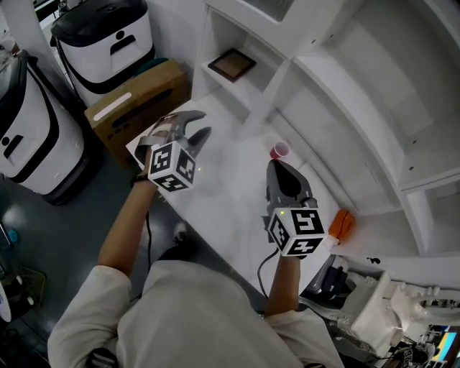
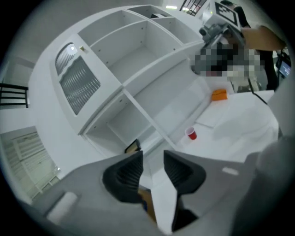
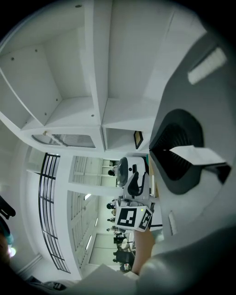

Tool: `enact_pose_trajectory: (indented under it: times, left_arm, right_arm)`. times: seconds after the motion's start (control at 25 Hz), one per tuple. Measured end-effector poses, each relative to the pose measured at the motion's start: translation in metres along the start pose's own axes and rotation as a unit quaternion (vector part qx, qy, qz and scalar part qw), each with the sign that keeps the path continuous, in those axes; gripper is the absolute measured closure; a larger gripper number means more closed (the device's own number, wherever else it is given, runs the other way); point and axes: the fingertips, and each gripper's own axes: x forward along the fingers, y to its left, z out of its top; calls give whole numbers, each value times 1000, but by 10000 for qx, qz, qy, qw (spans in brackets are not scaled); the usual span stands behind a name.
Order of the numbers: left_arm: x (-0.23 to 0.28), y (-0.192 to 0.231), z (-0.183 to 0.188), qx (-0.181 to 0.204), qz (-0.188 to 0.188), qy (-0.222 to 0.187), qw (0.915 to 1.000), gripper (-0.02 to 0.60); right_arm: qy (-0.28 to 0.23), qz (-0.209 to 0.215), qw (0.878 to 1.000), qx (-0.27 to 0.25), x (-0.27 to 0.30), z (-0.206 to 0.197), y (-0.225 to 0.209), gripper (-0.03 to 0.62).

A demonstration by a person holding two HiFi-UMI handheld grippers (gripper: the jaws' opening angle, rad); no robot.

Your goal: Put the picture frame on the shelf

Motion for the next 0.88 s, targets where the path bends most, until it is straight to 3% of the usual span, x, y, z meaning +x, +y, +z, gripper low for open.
enact_pose_trajectory:
  times: [0.12, 0.44, 0.88]
  left_arm:
    - [-23, -8, 13, -480, 100, -259, 9985, 503]
    - [-68, -43, 35, -1518, 64, -735, 9857, 577]
    - [-143, -104, 67, -1883, 96, -902, 9779, 577]
  right_arm:
    - [-80, -6, 10000, 26, -19, 1, 4, 588]
    - [-200, -19, 9998, 25, -64, -5, 19, 588]
    - [-331, 13, 9995, -7, -132, -20, 44, 588]
